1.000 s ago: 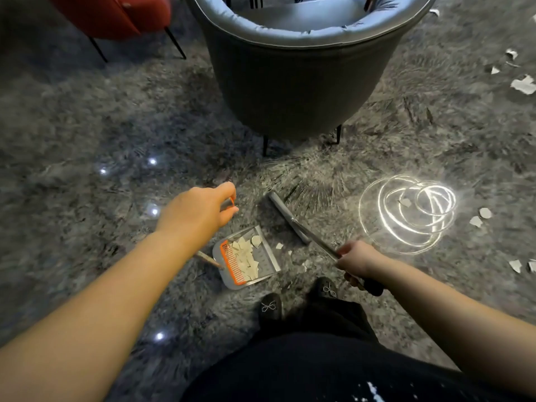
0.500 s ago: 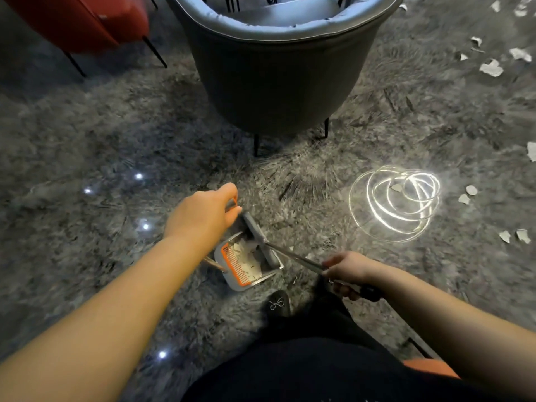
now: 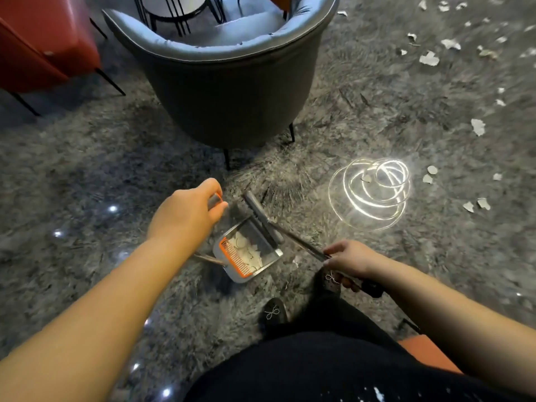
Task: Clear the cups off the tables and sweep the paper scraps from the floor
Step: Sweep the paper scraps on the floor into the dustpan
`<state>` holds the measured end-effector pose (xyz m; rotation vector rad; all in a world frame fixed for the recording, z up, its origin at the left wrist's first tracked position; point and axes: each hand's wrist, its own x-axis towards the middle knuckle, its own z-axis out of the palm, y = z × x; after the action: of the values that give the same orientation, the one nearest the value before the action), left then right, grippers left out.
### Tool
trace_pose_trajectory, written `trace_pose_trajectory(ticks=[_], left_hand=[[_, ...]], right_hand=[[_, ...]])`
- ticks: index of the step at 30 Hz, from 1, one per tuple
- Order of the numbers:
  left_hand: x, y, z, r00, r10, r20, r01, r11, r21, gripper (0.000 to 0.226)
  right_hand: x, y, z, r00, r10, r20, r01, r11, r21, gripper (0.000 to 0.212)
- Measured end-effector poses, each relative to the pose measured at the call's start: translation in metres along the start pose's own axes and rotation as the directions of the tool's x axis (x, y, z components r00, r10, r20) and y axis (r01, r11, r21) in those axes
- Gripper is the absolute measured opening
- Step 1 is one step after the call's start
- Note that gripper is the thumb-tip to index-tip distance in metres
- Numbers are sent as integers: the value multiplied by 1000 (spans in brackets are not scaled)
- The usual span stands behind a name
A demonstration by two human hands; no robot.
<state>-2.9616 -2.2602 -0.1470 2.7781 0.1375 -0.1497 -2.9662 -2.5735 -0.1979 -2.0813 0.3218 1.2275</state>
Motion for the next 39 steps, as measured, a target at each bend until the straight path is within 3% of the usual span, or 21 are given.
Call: trace_pose_trajectory(ticks=[10, 14, 22, 33, 39], left_hand=[[92, 96, 4, 982, 188, -23, -189, 982, -29, 16], [135, 155, 12, 969, 245, -12, -245, 969, -25, 15], [224, 284, 51, 934, 351, 60, -352, 936, 8, 17], [332, 416, 116, 908, 376, 185, -394, 916, 72, 17], [372, 437, 132, 903, 379, 203, -404, 909, 100, 18]], right_hand=[[16, 41, -96, 985, 69, -158, -29, 969, 244, 21], [20, 60, -148, 976, 126, -180, -46, 917, 396, 24], [32, 107, -261, 954, 220, -202, -83, 843, 531, 24], [80, 154, -402, 928, 288, -237, -152, 873, 464, 34], [116, 155, -436, 934, 301, -192, -215, 904, 370, 14]])
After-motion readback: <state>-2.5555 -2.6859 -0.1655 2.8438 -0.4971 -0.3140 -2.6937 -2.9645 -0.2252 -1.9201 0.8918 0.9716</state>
